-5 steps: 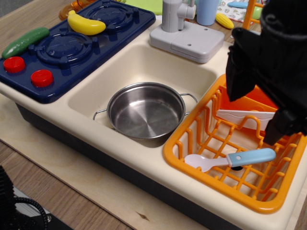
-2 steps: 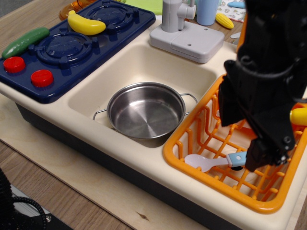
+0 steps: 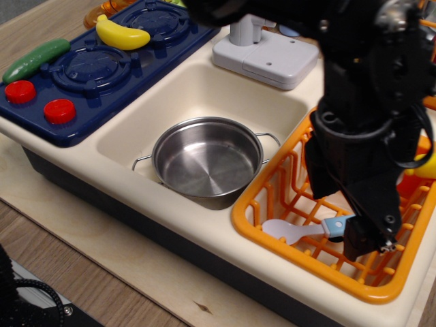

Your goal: Put spoon into pan

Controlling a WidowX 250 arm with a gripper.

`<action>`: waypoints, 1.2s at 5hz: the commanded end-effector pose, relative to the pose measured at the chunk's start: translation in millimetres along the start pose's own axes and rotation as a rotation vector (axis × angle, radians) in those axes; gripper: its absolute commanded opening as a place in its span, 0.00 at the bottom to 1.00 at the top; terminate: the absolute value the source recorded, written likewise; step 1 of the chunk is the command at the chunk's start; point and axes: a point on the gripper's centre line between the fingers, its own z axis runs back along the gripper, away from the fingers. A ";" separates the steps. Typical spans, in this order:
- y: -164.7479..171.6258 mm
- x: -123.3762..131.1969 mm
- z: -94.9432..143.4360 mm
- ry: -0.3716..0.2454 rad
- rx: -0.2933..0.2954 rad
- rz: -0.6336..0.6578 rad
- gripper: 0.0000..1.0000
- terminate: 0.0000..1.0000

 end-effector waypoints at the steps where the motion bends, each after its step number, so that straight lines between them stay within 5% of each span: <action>1: 6.5 6.8 -2.3 -0.043 -0.028 -0.001 1.00 0.00; 5: 1.9 -9.3 -26.5 -0.075 0.006 0.044 1.00 0.00; 6: -3.9 2.3 -6.4 -0.036 0.016 0.071 1.00 0.00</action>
